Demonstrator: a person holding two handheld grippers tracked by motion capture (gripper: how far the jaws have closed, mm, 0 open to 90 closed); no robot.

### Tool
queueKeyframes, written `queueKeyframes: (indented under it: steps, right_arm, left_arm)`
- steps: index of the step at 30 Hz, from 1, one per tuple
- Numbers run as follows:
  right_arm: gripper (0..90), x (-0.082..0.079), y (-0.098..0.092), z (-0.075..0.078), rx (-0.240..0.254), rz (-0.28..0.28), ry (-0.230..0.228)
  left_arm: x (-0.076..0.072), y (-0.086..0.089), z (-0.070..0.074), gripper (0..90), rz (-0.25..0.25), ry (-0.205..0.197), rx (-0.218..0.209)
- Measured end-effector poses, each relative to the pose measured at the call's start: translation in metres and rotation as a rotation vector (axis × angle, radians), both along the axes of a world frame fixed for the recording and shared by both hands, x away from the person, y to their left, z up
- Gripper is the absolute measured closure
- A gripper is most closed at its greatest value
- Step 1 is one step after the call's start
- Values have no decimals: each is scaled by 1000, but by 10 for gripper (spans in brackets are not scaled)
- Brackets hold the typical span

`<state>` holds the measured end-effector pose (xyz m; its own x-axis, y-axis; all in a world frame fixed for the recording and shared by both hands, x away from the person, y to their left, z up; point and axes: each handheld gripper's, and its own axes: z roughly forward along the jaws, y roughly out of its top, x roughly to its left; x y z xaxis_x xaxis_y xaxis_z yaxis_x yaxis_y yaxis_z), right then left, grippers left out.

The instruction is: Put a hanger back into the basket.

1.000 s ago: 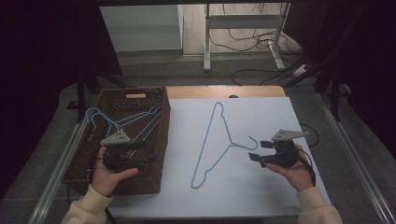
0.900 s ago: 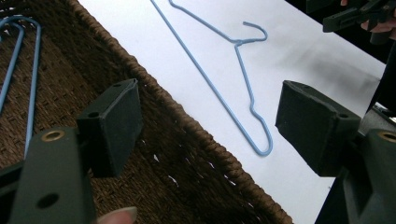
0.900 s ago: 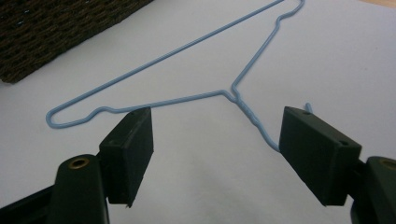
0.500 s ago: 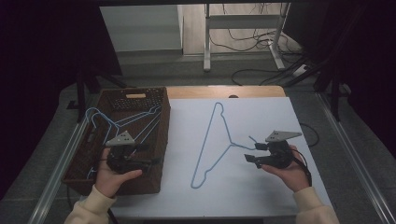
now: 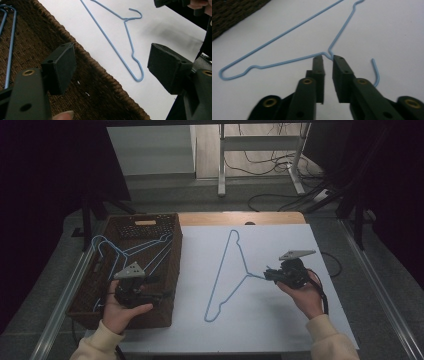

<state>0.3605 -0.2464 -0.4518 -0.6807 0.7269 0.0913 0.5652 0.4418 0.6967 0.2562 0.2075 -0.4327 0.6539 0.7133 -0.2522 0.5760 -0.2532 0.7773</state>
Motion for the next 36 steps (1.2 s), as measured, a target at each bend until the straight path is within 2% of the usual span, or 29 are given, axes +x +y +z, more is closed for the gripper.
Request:
queueKeyframes:
  steps: [2, 5, 6, 10, 14, 19, 30, 36]
  right_arm:
    - [897, 7, 3, -2, -28, 1, 7]
    - [900, 20, 8, -9, -59, -14, 37]
    - [900, 24, 9, -13, -83, -14, 48]
    - [900, 38, 13, -28, -159, -25, 71]
    - [900, 50, 12, -39, -205, -47, 87]
    - [900, 56, 10, -47, -227, -65, 117]
    - [900, 54, 11, -50, -260, -50, 131]
    - [900, 51, 9, -49, -257, -48, 142]
  left_arm:
    - [0, 0, 0, 228, 0, 1, 1]
    - [1, 0, -1, 229, 1, 5, 4]
    - [1, 0, -1, 229, 1, 6, 6]
    - [1, 0, -1, 229, 0, 6, 7]
    - [0, -1, -1, 230, -1, 6, 11]
    - [-1, -1, -1, 231, -1, 3, 10]
    - [-1, -3, -1, 232, -6, 5, 15]
    - [-1, -3, -1, 232, -8, 3, 14]
